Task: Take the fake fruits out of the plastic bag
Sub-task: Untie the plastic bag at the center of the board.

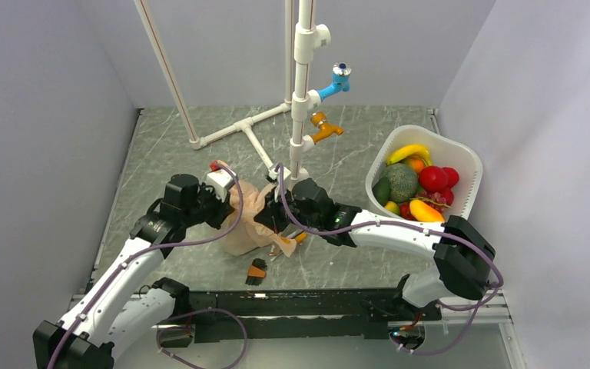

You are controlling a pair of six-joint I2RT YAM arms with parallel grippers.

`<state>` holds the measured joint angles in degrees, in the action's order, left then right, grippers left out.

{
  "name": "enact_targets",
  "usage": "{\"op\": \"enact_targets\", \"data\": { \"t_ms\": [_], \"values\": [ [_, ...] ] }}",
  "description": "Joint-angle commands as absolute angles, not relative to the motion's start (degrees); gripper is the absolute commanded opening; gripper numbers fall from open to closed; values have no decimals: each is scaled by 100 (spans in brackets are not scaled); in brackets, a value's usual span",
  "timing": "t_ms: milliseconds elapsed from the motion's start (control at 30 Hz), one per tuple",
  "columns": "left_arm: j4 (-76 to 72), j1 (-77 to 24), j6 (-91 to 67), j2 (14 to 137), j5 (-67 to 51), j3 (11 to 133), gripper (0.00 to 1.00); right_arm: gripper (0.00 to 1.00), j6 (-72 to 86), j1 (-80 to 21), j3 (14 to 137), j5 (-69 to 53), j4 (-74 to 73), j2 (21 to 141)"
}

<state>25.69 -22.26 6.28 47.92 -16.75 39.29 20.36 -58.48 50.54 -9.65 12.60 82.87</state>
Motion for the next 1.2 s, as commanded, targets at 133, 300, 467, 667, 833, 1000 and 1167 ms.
{"op": "enact_targets", "data": {
  "t_ms": [133,300,467,667,833,1000,1167],
  "values": [
    [2540,-2212,604,4150,-147,4113,0,0,2214,-5831,4523,285,1454,7692],
    [2401,-2215,611,3845,-18,3986,0,0,2359,-5758,4255,765,1222,7374],
    [2416,-2215,636,3884,-163,4009,0,0,2444,-5691,4162,695,1203,7333],
    [2403,-2212,705,3853,-625,3996,0,11,1930,-5821,4702,625,717,7486],
    [2353,-2214,721,3851,-842,3981,0,43,1498,-6150,5246,761,507,7556],
    [2353,-2215,717,3888,-889,3989,0,84,1616,-6281,5954,1088,374,8034],
    [2339,-2215,704,3847,-851,3965,0,88,1666,-6340,6764,1615,32,8749]
  ]
}}
